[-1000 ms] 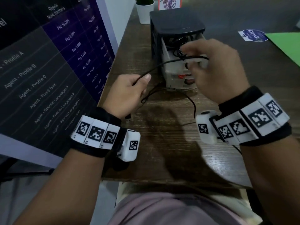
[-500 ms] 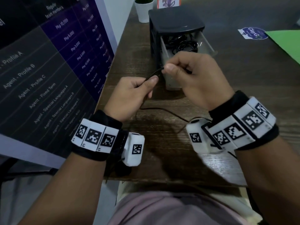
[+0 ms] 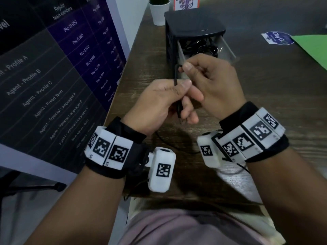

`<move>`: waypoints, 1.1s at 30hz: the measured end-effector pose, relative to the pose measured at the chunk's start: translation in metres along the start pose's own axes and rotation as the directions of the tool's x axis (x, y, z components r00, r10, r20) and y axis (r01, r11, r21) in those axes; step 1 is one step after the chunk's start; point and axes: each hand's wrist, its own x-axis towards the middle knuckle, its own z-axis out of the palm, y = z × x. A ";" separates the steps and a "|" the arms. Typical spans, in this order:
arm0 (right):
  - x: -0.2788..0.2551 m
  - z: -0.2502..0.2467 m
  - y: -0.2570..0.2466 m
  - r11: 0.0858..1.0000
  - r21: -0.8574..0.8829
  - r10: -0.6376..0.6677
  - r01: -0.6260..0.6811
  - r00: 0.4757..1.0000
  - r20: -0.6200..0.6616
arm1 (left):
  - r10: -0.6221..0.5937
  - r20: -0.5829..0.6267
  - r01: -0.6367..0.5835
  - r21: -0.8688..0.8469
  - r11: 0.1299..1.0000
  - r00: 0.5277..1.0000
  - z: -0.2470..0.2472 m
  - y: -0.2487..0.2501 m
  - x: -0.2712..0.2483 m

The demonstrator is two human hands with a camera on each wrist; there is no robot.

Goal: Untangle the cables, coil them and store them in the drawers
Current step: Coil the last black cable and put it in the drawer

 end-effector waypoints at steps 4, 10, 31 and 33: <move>-0.006 0.005 0.001 0.998 -0.056 -0.012 0.016 0.997 0.076 | 0.103 -0.062 -0.111 -0.145 0.983 0.993 -0.002 0.007 0.004; -0.020 0.021 -0.004 0.997 -0.029 -0.057 0.066 0.969 0.240 | 0.120 -0.205 -0.192 -0.384 0.903 0.971 -0.008 0.019 0.006; -0.026 0.009 -0.018 0.959 -0.272 0.072 0.078 0.863 0.501 | 0.092 -0.424 -0.188 -0.192 0.963 0.901 -0.006 0.007 0.008; -0.027 0.010 -0.017 0.951 -0.297 0.080 0.085 0.862 0.501 | 0.120 -0.406 -0.206 -0.175 0.963 0.906 -0.009 0.008 0.008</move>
